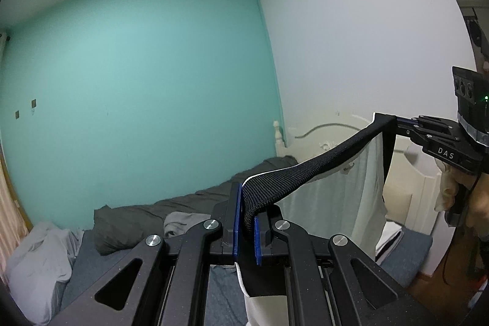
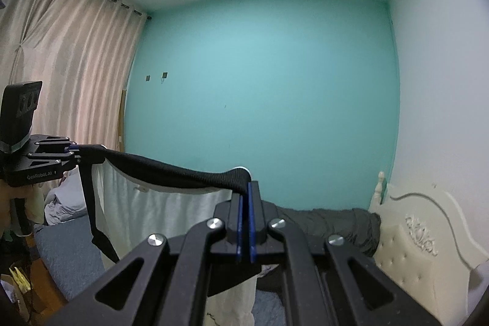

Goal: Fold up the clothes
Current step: 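Hold the garment up by its black collar with both grippers, letting it hang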

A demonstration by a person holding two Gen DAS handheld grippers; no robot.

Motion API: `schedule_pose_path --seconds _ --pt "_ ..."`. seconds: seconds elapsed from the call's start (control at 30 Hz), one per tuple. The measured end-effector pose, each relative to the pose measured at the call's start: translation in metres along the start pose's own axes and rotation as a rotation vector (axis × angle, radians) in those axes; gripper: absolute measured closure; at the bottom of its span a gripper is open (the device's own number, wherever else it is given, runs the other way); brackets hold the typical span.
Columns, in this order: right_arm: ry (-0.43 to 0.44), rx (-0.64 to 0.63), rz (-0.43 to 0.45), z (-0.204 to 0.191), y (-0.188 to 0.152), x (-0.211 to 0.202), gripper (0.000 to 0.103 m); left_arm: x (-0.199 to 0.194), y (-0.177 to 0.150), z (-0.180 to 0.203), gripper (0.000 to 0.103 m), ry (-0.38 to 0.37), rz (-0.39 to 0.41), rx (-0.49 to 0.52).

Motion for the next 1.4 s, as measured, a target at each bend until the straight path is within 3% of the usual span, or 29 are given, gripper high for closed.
schedule_pose_path --seconds 0.17,0.4,0.87,1.4 --pt "-0.015 -0.013 -0.014 0.002 0.008 0.003 0.100 0.006 -0.003 0.000 0.096 0.006 -0.018 -0.004" --pt "-0.005 0.017 -0.088 0.012 -0.019 0.040 0.100 0.061 -0.037 -0.003 0.096 0.005 -0.111 -0.030" --pt "0.043 0.130 -0.347 0.065 -0.152 0.193 0.100 0.249 -0.153 -0.026 0.096 0.008 -0.339 -0.069" --pt "-0.001 0.151 -0.593 0.129 -0.306 0.380 0.100 0.465 -0.300 -0.046 0.096 -0.003 -0.553 -0.173"
Point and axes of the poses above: each gripper's, at about its wrist camera, not at the fingertips, and x roughly the way its jaws point, z to its right, y to its top, the point moved 3 cm from there along x, roughly the way its jaws point, and after that the axes turned 5 degrees about y, right-handed, at the moved point
